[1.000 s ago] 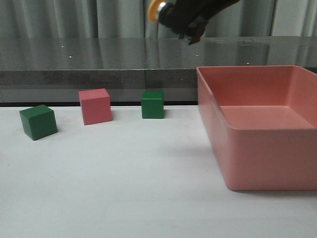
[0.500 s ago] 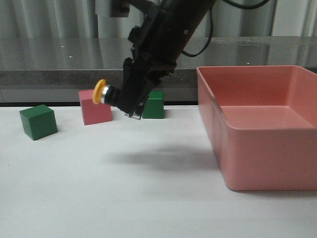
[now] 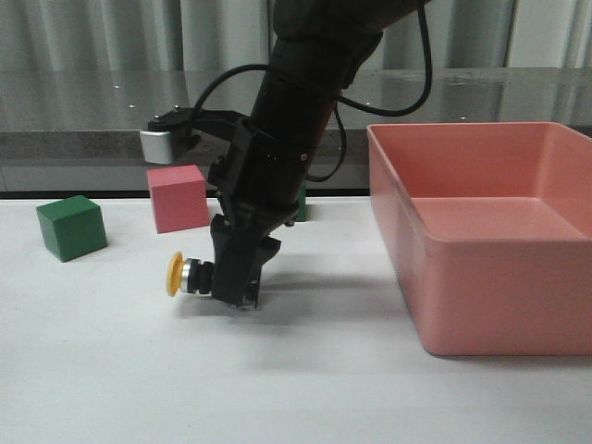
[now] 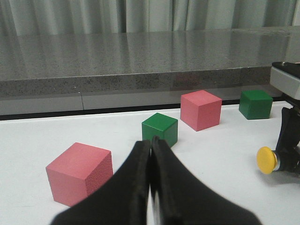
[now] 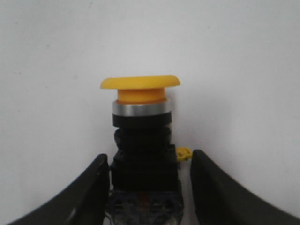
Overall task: Place and stand button with both arms
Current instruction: 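Lower the button onto the table on its side and open the right gripper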
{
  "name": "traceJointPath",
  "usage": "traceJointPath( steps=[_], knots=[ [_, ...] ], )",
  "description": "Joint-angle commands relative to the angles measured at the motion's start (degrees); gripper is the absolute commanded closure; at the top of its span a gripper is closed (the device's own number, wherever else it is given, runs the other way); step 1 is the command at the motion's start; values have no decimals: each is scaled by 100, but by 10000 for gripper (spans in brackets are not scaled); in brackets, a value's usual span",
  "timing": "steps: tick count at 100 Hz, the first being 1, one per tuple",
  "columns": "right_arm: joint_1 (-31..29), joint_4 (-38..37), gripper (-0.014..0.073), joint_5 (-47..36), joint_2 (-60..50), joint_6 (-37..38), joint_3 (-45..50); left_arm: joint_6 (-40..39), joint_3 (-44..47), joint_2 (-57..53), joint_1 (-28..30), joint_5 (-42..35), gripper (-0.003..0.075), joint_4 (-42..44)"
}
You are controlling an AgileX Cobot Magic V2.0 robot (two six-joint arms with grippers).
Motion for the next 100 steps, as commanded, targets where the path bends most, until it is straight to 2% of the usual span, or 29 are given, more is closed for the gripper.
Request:
traceJointPath(
  steps=[1, 28, 54, 77, 84, 100],
  knots=[
    [-2, 67, 442, -33, -306, -79, -193, -18, 172, -167, -6, -490, 739, -14],
    [-2, 67, 419, -27, -290, -79, -193, -18, 172, -167, -6, -490, 739, -14],
    [-2, 67, 193, -27, -290, -79, -193, -18, 172, -167, -6, -490, 739, -14],
    [-2, 67, 53, -35, -290, -79, -193, -18, 172, -167, -6, -490, 739, -14],
    [-2, 67, 25, -43, -302, -73, -193, -18, 172, -167, -6, -490, 739, -14],
    [-2, 67, 19, -33, -529, 36, -234, -18, 172, -167, -6, -490, 739, -14]
  ],
)
